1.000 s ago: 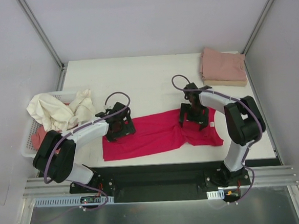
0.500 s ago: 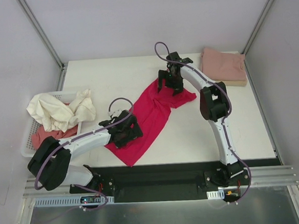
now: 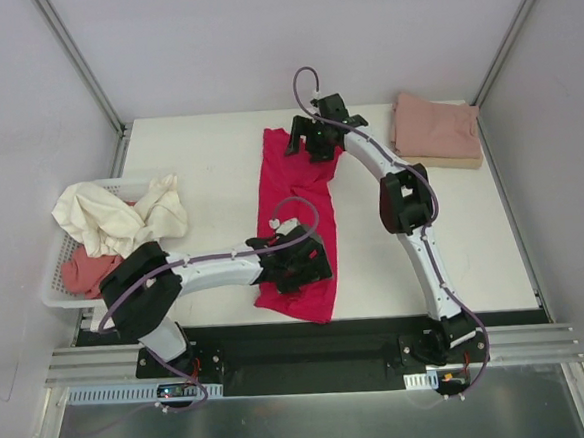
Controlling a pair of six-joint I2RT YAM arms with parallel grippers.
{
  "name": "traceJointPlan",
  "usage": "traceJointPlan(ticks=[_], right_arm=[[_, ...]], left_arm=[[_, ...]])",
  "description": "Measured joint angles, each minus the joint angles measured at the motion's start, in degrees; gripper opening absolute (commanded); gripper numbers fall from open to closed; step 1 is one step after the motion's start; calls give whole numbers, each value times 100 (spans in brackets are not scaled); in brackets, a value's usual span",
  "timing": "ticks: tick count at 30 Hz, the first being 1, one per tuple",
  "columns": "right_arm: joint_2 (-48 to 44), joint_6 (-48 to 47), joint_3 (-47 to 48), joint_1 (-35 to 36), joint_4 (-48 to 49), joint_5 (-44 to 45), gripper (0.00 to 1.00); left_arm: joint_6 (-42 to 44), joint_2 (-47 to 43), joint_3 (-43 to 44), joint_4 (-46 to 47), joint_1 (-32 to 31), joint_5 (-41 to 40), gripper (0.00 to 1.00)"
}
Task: Fold and stack the t-shirts
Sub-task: Rotate the tshirt 90 degrees
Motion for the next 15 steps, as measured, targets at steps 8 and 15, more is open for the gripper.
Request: traceJointPlan(ticks=[8,15], right_arm=[[216,35,168,13,732,15,97],[-177,-472,72,-35,415,367,97]], left_arm=[[-37,743,785,127,-544,33,99],[55,387,774,55,-1093,-348,99]])
